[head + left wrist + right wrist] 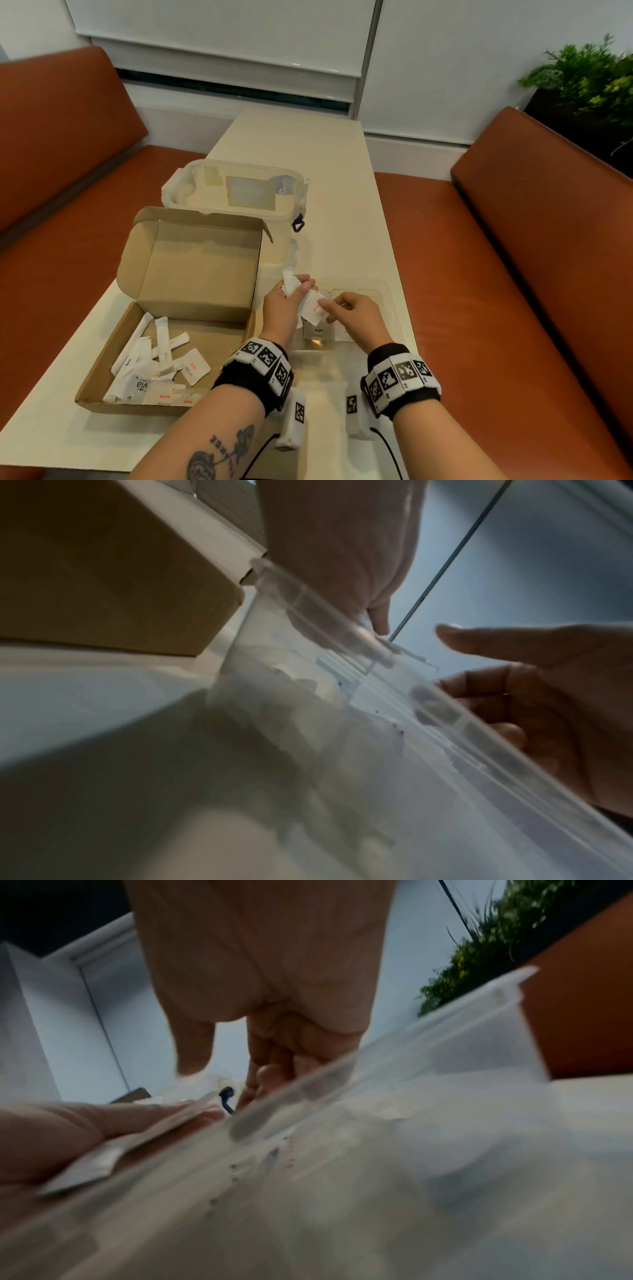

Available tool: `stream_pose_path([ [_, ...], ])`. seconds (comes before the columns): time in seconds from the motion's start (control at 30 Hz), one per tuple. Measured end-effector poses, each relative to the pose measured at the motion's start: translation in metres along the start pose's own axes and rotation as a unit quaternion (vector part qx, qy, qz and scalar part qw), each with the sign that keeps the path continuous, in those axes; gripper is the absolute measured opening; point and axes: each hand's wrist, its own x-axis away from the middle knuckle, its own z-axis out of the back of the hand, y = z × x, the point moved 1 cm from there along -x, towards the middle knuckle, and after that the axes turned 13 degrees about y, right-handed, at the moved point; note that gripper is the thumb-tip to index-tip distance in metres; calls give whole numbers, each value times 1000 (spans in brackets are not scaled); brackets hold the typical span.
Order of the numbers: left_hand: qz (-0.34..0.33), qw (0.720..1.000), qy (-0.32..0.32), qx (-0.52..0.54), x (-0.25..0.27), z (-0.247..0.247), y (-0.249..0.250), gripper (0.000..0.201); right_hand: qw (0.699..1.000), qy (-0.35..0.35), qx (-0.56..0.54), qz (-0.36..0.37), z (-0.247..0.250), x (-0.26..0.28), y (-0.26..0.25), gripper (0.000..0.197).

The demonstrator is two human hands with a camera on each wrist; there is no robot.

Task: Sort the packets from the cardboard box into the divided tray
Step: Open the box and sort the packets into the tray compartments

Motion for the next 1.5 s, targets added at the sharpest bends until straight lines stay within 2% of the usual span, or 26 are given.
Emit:
stream_pose_path([
  [0.07, 0, 1000, 5, -2, 1, 0, 2, 12, 998, -18, -63, -18, -4, 1, -3, 18],
  [0.17, -7, 1000, 5, -20, 3, 2, 5, 12, 993, -1, -117, -35, -3, -1, -4, 16],
  [0.27, -33, 998, 11, -52, 5, 5, 8, 12, 992, 21, -121, -33, 5, -5, -3, 11],
  [0.37, -57, 994, 13, -89, 8, 8, 8, 13, 997, 36, -72, -4, 20, -13, -2, 10],
  [0.47, -89, 987, 9, -135, 11, 9, 7, 13, 997, 25, 61, 46, 36, -20, -2, 9],
  [0.6, -94, 985, 5, -142, 11, 8, 5, 12, 975, -35, 208, 77, 39, -21, 3, 9],
  [0.7, -94, 985, 5, -147, 9, 8, 3, 11, 957, -72, 263, 97, 31, -17, 10, 11],
  [0.8, -95, 985, 4, -145, 8, 8, 2, 10, 952, -79, 278, 106, 23, -13, 16, 12],
  [0.97, -98, 986, 3, -138, 7, 7, 1, 9, 955, -37, 271, 116, 16, -9, 24, 12],
  [1.07, -94, 987, -1, -130, 6, 8, -1, 9, 958, -17, 258, 121, 16, -6, 28, 3],
  [1.23, -95, 987, -7, -128, 2, 7, -3, 7, 957, -24, 261, 121, 17, -5, 32, 22],
  [1.5, -96, 987, -14, -127, -1, 5, -5, 9, 953, -1, 285, 99, 10, -8, 35, 32],
])
